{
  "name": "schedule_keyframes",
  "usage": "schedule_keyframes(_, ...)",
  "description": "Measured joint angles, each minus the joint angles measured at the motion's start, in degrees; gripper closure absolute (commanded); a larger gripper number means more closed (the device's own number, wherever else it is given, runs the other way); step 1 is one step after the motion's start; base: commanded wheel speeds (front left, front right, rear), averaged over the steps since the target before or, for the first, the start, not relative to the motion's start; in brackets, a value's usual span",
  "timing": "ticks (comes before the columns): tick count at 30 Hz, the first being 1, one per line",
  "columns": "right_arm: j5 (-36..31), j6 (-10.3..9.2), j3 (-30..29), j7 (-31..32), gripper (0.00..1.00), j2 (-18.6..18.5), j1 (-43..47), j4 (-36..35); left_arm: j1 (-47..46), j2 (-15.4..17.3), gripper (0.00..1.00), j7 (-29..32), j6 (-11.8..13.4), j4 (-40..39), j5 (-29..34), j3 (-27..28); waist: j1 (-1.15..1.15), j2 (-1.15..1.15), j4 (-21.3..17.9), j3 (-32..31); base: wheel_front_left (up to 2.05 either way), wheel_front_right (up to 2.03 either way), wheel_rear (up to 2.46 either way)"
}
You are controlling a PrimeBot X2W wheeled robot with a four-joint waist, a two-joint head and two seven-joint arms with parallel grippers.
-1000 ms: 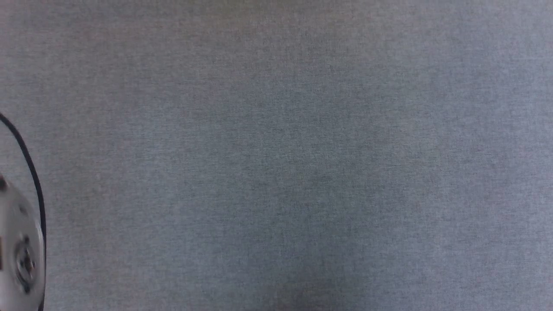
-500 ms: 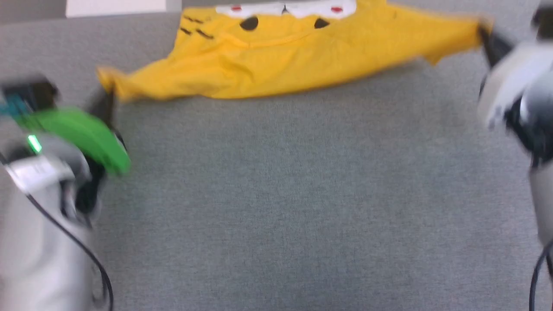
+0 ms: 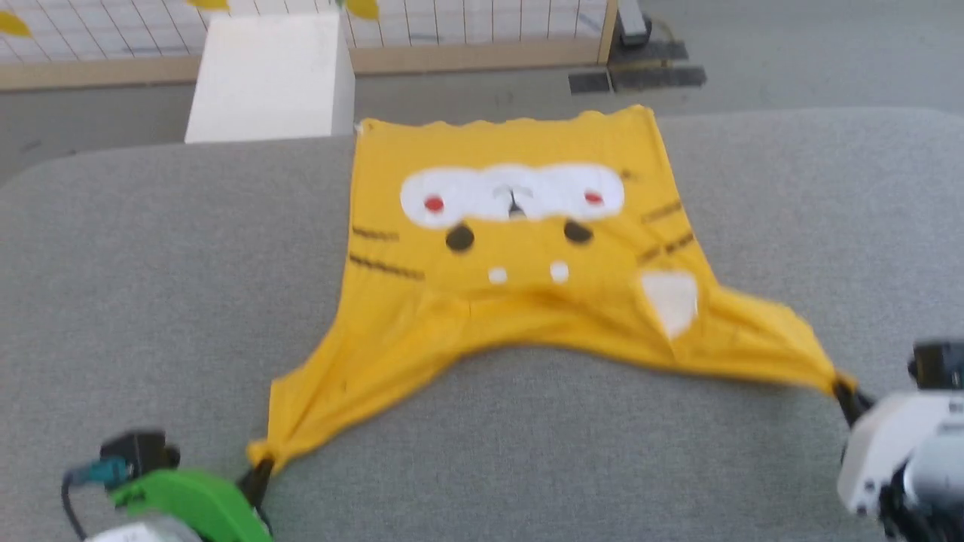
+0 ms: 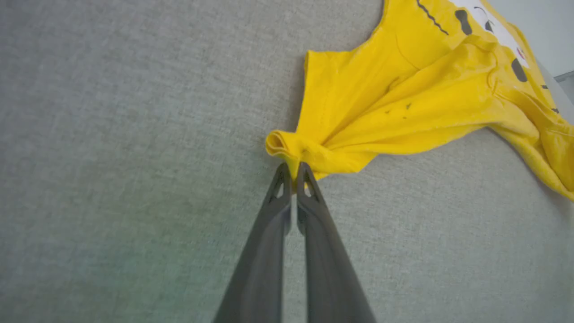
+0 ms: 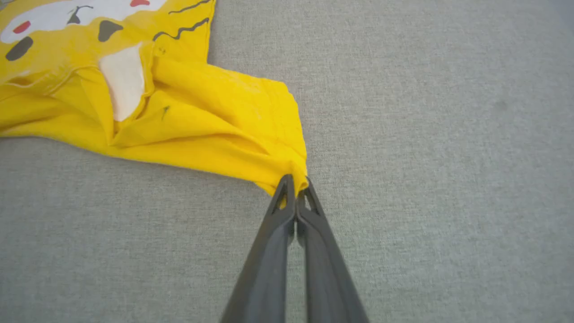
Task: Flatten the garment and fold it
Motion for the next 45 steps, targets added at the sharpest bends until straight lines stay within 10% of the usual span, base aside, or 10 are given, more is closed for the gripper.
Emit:
schedule_keyframes(9,-4.4,0.0,-10.1,6.3,1.0,7.5,12.1,-5.0,10.9,-2.1,1.0,-0.6,6.1,-1.5,0.8,1.9,0.0,0.0,0.1,-4.1,0.0,0.0,0.0)
schedule_keyframes(20,0.0,0.0,-13.1,6.3,1.0,7.9,16.4,4.0,13.5,-2.8,1.0,-2.5,7.8,-0.7,3.5,1.0,0.0,0.0,1.3,-5.4,0.0,0.0,0.0)
schedule_keyframes(23,0.2,-0.04,-12.2,3.3,0.0,7.8,16.2,4.8,13.2,-3.1,1.0,-3.6,7.5,-0.6,3.4,0.7,0.0,0.0,1.6,-5.2,0.0,0.0,0.0)
schedule_keyframes(37,-3.9,-0.03,-9.6,-16.1,0.0,8.2,2.3,-3.0,9.9,-3.6,1.0,-6.0,5.5,-2.6,3.1,-0.8,0.0,0.0,4.1,-3.2,0.0,0.0,0.0)
schedule_keyframes(45,-5.9,-0.03,-10.0,-22.8,0.0,5.2,-17.0,6.6,4.2,-4.5,1.0,-6.3,3.8,-4.8,3.2,-4.0,0.0,0.0,7.7,1.2,0.0,0.0,0.0)
